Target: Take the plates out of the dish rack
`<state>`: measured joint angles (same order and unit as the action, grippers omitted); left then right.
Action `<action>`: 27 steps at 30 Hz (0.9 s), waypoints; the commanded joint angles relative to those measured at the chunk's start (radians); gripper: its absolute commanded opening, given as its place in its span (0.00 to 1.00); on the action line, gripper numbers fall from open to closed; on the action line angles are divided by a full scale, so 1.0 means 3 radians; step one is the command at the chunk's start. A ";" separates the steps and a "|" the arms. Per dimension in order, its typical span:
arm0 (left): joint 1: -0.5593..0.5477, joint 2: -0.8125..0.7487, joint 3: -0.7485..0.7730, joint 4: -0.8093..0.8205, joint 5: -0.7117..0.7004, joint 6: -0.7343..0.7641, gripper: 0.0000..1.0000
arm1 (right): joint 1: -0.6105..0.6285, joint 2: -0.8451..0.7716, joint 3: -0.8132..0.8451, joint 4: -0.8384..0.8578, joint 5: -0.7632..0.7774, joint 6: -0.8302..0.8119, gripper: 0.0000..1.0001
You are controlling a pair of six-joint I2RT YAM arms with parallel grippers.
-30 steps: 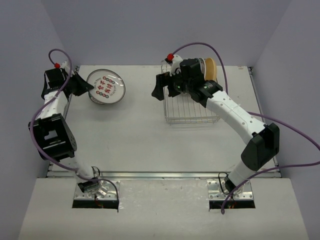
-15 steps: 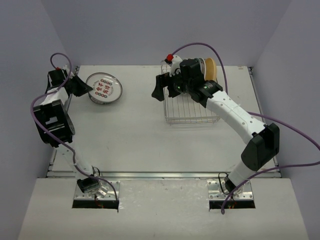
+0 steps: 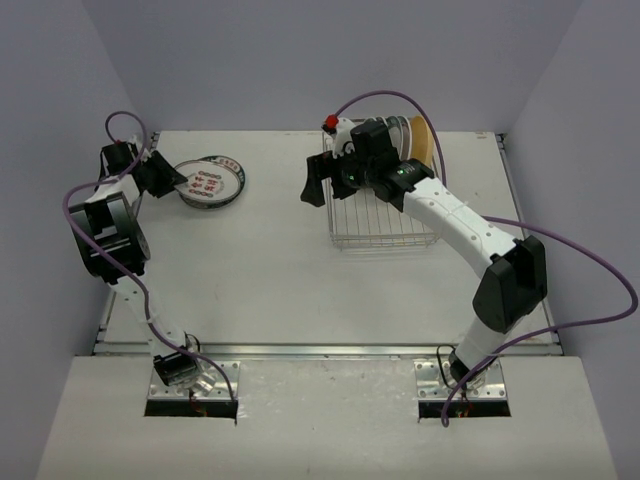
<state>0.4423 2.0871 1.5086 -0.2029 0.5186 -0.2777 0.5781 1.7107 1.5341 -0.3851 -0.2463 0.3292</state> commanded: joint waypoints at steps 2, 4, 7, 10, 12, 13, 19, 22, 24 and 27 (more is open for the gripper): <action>0.0037 -0.0029 0.0161 0.0117 -0.0151 0.0158 0.51 | -0.0010 -0.0010 0.0157 0.0072 -0.0026 -0.0051 0.99; 0.0037 -0.0041 0.0155 0.0097 -0.0188 0.0207 0.55 | -0.0010 0.0008 0.0177 0.0063 -0.0033 -0.0049 0.99; 0.0034 -0.0095 0.0121 0.0049 -0.0278 0.0300 0.62 | -0.0010 0.0025 0.0214 0.0046 -0.0021 -0.0050 0.99; 0.0017 -0.0174 0.0046 0.0020 -0.0412 0.0432 0.69 | -0.0013 0.0011 0.0200 0.0041 0.0017 -0.0051 0.99; 0.0009 -0.0192 0.0013 0.0002 -0.0490 0.0515 0.71 | -0.0010 0.0004 0.0184 0.0041 0.0033 -0.0059 0.99; 0.0004 -0.0197 0.0003 -0.0013 -0.0511 0.0516 0.71 | -0.0010 -0.0001 0.0184 0.0041 0.0038 -0.0064 0.99; -0.0042 -0.0142 -0.0039 -0.0066 -0.0424 0.0643 0.73 | -0.0010 -0.0046 0.0149 0.0040 0.0158 -0.0126 0.99; -0.0094 -0.0142 -0.0030 -0.0082 -0.0318 0.0724 0.73 | -0.0010 -0.0056 0.0154 0.0041 0.0239 -0.0153 0.99; -0.0158 -0.0153 -0.0005 -0.0094 -0.0333 0.0763 0.74 | -0.0010 -0.0059 0.0158 0.0041 0.0247 -0.0165 0.99; -0.0202 -0.0168 0.0019 -0.0101 -0.0377 0.0793 0.74 | -0.0010 -0.0067 0.0149 0.0041 0.0265 -0.0183 0.99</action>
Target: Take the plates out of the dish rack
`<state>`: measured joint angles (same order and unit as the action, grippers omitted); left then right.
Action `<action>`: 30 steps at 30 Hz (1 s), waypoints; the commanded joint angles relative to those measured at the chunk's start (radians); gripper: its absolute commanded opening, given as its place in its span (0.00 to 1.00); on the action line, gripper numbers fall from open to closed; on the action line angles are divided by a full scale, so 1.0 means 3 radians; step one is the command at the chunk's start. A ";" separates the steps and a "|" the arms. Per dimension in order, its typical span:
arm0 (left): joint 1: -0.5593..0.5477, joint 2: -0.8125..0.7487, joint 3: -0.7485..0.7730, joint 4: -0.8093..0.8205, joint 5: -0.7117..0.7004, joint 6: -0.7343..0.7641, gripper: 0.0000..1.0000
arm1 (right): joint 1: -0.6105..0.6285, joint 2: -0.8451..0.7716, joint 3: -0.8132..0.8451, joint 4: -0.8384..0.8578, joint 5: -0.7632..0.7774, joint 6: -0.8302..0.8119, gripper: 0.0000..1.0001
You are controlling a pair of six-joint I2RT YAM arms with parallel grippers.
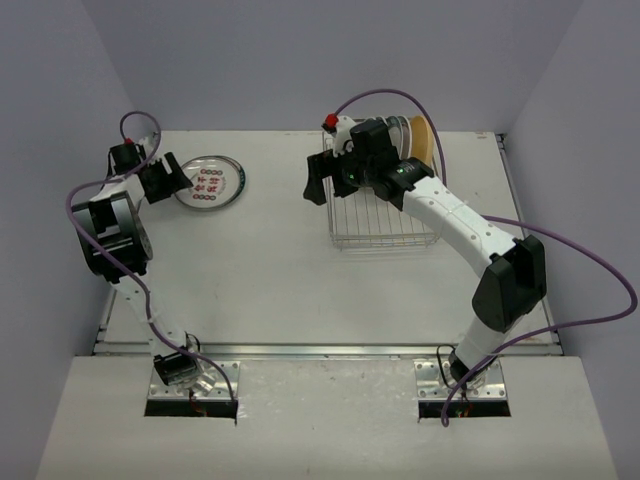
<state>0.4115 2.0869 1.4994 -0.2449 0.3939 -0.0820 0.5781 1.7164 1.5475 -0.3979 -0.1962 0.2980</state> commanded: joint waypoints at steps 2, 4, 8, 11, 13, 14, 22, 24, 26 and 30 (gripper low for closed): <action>-0.0109 -0.0181 0.0072 0.0015 0.0040 0.0144 0.74 | -0.0010 -0.0088 0.0090 0.0086 0.0157 -0.0097 0.99; -0.0109 -0.0206 0.0085 -0.0009 0.0065 0.0178 0.75 | -0.0010 -0.0102 0.0070 0.0099 0.0239 -0.0116 0.99; -0.0109 -0.0293 0.0085 -0.0083 0.0088 0.0258 0.75 | -0.0010 -0.0102 0.0078 0.0115 0.0428 -0.0119 0.99; -0.0111 -0.0401 0.0054 -0.0112 0.0037 0.0388 0.75 | -0.0010 -0.0089 0.0103 0.0125 0.0638 -0.0101 0.99; -0.0109 -0.0548 0.0017 -0.0132 -0.0101 0.0400 0.76 | -0.0014 -0.0078 0.0140 0.0129 0.0891 -0.0076 0.99; -0.0109 -0.0623 -0.0004 -0.0135 -0.0191 0.0401 0.76 | -0.0019 -0.0068 0.0148 0.0130 0.1015 -0.0069 0.99; -0.0109 -0.1844 -0.0652 0.0458 -0.0842 0.0386 0.78 | -0.0071 0.0047 0.0232 0.0339 0.2346 -0.0027 0.62; -0.0109 -0.2083 -0.0694 0.0430 -0.0850 0.0374 0.78 | -0.0074 0.0181 0.0406 0.0340 0.2591 -0.0045 0.55; -0.0109 -0.2240 -0.0746 0.0407 -0.0813 0.0365 0.79 | -0.0102 0.0348 0.0562 0.0345 0.2800 -0.0097 0.51; -0.0121 -0.2485 -0.0861 0.0350 -0.0736 0.0367 0.80 | -0.0201 0.0660 0.0808 0.0350 0.2962 -0.0137 0.47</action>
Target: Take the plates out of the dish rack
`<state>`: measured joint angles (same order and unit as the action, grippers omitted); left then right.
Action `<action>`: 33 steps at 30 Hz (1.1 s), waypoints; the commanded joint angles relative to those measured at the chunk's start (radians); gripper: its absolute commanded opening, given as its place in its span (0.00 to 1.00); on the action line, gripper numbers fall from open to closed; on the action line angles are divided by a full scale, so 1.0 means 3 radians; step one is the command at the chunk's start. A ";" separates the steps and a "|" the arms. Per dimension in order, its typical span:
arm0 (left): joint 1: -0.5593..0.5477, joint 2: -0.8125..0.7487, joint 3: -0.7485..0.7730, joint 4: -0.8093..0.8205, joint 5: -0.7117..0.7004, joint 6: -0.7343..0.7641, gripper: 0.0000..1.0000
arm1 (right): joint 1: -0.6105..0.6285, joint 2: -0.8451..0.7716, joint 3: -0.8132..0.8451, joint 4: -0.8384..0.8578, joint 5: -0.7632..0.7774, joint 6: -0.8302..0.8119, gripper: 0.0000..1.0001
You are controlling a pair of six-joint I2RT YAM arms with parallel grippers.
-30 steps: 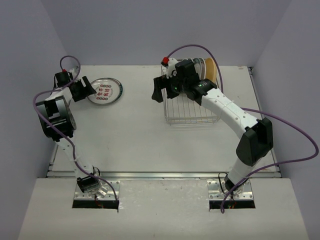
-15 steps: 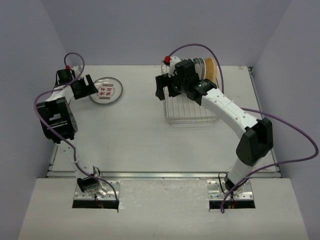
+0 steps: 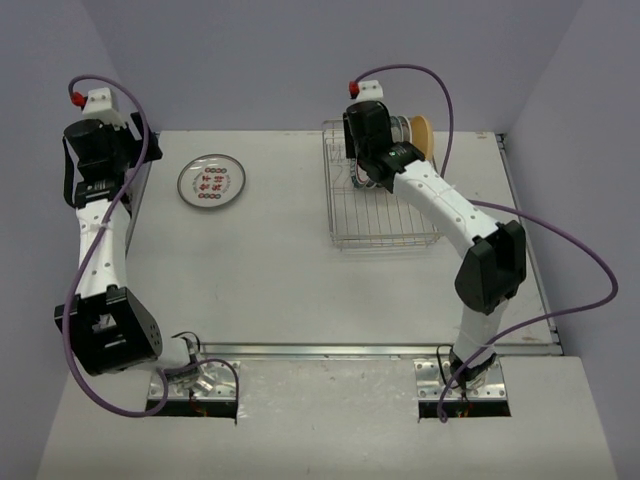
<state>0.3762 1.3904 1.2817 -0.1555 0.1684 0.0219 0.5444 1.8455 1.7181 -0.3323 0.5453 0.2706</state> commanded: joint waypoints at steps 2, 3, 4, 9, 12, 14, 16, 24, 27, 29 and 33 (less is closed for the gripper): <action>-0.0008 -0.0259 -0.0214 0.0024 0.0024 0.0033 0.81 | -0.0141 0.0348 0.0315 0.0127 0.0511 -0.0034 0.46; -0.0014 -0.0331 -0.0246 0.0003 0.0029 0.0044 0.81 | -0.0179 0.0447 0.0379 0.0130 0.0516 -0.0037 0.45; -0.0014 -0.0381 -0.0271 -0.0010 0.0036 0.0057 0.82 | -0.0212 0.0515 0.0423 0.0131 0.0517 -0.0038 0.45; -0.0016 -0.0533 -0.0415 -0.0004 0.0062 0.0090 0.83 | -0.0306 0.0679 0.0521 0.0131 0.0504 -0.0018 0.45; -0.0020 -0.0549 -0.0451 -0.0003 0.0076 0.0096 0.83 | -0.0360 0.0771 0.0545 0.0131 0.0426 0.0015 0.45; -0.0022 -0.0541 -0.0457 -0.0003 0.0082 0.0087 0.83 | -0.0389 0.0806 0.0543 0.0131 0.0364 0.0040 0.45; -0.0017 -0.0535 -0.0458 0.0001 0.0087 0.0085 0.83 | -0.0411 0.0856 0.0546 0.0131 0.0308 0.0087 0.45; -0.0022 -0.0494 -0.0463 0.0002 0.0088 0.0080 0.84 | -0.0460 0.1012 0.0634 0.0034 0.0141 0.0283 0.39; -0.0023 -0.0488 -0.0490 0.0002 0.0085 0.0080 0.84 | -0.0460 0.0991 0.0665 0.0007 0.0153 0.0315 0.38; -0.0027 -0.0486 -0.0507 0.0003 0.0086 0.0072 0.84 | -0.0460 0.0960 0.0665 0.0003 0.0157 0.0313 0.40; -0.0032 -0.0472 -0.0514 0.0012 0.0110 0.0028 0.84 | -0.0454 0.0850 0.0664 0.0003 0.0239 0.0266 0.49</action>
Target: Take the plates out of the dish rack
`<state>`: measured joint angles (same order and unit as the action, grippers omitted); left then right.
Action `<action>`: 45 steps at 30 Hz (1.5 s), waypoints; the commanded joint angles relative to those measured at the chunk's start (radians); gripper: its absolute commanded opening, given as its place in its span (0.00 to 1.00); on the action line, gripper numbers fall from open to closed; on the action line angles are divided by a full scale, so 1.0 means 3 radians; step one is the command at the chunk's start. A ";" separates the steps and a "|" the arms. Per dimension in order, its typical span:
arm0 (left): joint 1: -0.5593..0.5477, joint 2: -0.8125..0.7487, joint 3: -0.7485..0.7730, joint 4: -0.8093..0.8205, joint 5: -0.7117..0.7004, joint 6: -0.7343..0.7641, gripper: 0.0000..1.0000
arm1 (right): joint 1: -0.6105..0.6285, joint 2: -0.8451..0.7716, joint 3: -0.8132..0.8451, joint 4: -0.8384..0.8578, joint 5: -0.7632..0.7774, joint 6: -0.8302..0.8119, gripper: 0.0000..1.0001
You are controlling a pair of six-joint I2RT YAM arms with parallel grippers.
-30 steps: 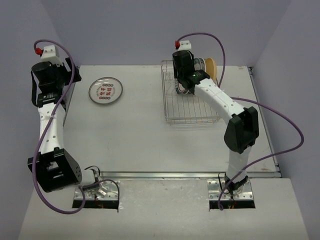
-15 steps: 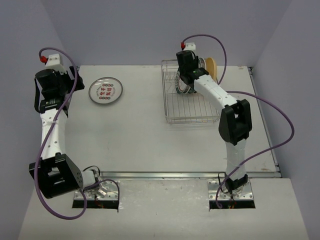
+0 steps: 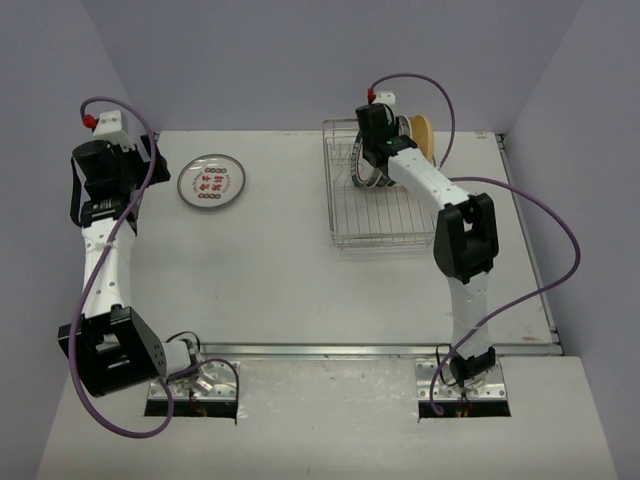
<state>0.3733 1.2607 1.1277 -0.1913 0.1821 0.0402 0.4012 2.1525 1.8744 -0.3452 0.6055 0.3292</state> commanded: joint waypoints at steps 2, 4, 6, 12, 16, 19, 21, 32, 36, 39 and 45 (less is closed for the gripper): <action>-0.0029 -0.0040 0.0006 0.0131 0.0072 -0.0044 0.84 | 0.0042 -0.0254 0.0128 0.0068 0.0091 0.0019 0.54; -0.0043 -0.0040 0.0015 0.0131 0.0078 -0.0052 0.84 | 0.0069 -0.0323 0.0093 0.0117 0.0144 -0.0018 0.57; -0.0048 -0.0043 0.0023 0.0126 0.0078 -0.0055 0.84 | 0.0100 -0.0454 0.0014 0.0180 0.0166 -0.0075 0.57; -0.0063 -0.0057 0.0035 0.0115 0.0078 -0.0057 0.84 | 0.0212 -0.0640 -0.0022 0.0213 0.0114 -0.0058 0.58; -0.0063 -0.0071 0.0031 0.0110 0.0076 -0.0051 0.84 | 0.0232 -0.0590 0.0072 0.0176 0.0094 -0.0020 0.56; -0.0067 -0.0071 0.0031 0.0106 0.0064 -0.0032 0.84 | 0.0232 -0.0510 0.0150 0.0138 0.0103 -0.0003 0.55; -0.0063 -0.0076 0.0030 0.0101 0.0053 -0.0016 0.84 | 0.0232 -0.0446 0.0169 0.0138 0.0109 0.0002 0.55; -0.0068 -0.0071 -0.0051 0.0115 0.0046 -0.0012 0.85 | 0.0218 -0.0249 0.0236 0.0134 0.0079 0.0016 0.52; -0.0064 -0.0071 -0.0076 0.0120 0.0042 0.0003 0.84 | 0.0175 -0.0237 0.0207 0.0132 0.0078 0.0043 0.51; -0.0063 -0.0060 -0.0077 0.0126 0.0042 0.0009 0.85 | 0.0149 -0.0228 0.0179 0.0130 0.0069 0.0048 0.50; -0.0066 -0.0023 -0.0049 0.0126 0.0059 -0.0010 0.85 | 0.0085 -0.0164 0.0127 0.0130 0.0002 0.0080 0.50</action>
<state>0.3611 1.2613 1.1099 -0.1914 0.1913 0.0302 0.4408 2.0879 1.9022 -0.3373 0.6010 0.3224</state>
